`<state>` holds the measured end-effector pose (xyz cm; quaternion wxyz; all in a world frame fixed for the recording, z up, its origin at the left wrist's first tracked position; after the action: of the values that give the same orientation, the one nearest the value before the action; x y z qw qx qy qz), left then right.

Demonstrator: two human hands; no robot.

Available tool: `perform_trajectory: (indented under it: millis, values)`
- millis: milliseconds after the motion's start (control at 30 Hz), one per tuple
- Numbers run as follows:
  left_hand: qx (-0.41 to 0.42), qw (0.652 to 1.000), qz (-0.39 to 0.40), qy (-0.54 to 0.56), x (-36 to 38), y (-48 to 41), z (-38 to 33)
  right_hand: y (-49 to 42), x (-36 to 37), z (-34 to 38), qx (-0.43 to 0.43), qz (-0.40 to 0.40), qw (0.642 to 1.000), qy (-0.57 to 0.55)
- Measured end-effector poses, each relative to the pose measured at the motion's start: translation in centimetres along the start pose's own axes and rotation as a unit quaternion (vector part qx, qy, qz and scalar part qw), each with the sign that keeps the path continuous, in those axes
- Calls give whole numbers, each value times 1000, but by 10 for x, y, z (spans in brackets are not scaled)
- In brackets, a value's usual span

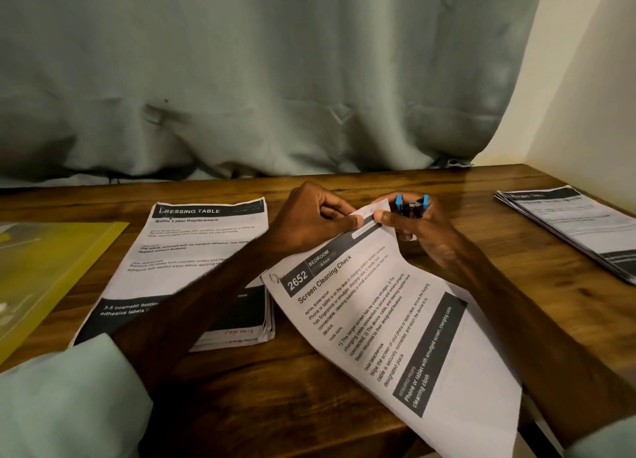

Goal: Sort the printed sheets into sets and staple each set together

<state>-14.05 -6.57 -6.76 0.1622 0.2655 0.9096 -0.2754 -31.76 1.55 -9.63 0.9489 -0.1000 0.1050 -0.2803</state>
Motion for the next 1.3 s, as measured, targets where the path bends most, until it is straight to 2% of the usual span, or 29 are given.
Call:
perform_trajectory:
  millis: [233,433,600,733,833,933,1000,1167,1233,1300]
  values:
    - [27,1000,-10,-7,1,1,-4,2,-4,8,-13,-48,999,2]
    - [40,999,-15,-18,1,-2,-2,-1,-4,6,-27,-75,995,52]
    - [9,999,-31,-19,-13,-9,12,5,-3,8,-21,25,995,96]
    - [-42,998,-40,36,-25,-11,22,13,-1,-9,71,111,983,127]
    - [-67,996,-25,49,-32,-11,24,21,3,-15,117,151,978,84]
    - [-107,993,48,6,-37,-11,28,18,-3,-10,114,118,985,48]
    - [-141,985,103,17,-42,-9,38,14,-11,-9,115,75,991,7]
    - [-179,950,84,240,-65,-9,61,10,-25,-6,113,-40,982,-145]
    - [-183,939,90,276,-59,-9,60,8,-28,-10,117,-70,972,-193]
    - [-188,946,96,246,-47,-8,57,7,-26,-17,128,-86,961,-231]
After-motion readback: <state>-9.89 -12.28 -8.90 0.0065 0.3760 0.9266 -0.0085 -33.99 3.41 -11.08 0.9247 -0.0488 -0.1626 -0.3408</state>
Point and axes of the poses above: each hand's wrist, its own y-axis away from the middle knuckle, its own x-axis out of the palm, z = x × y, the point moved 8 cm from there along -y, towards the middle knuckle, and after that the axes turned 10 degrees about -z, right-handed, at the moved point
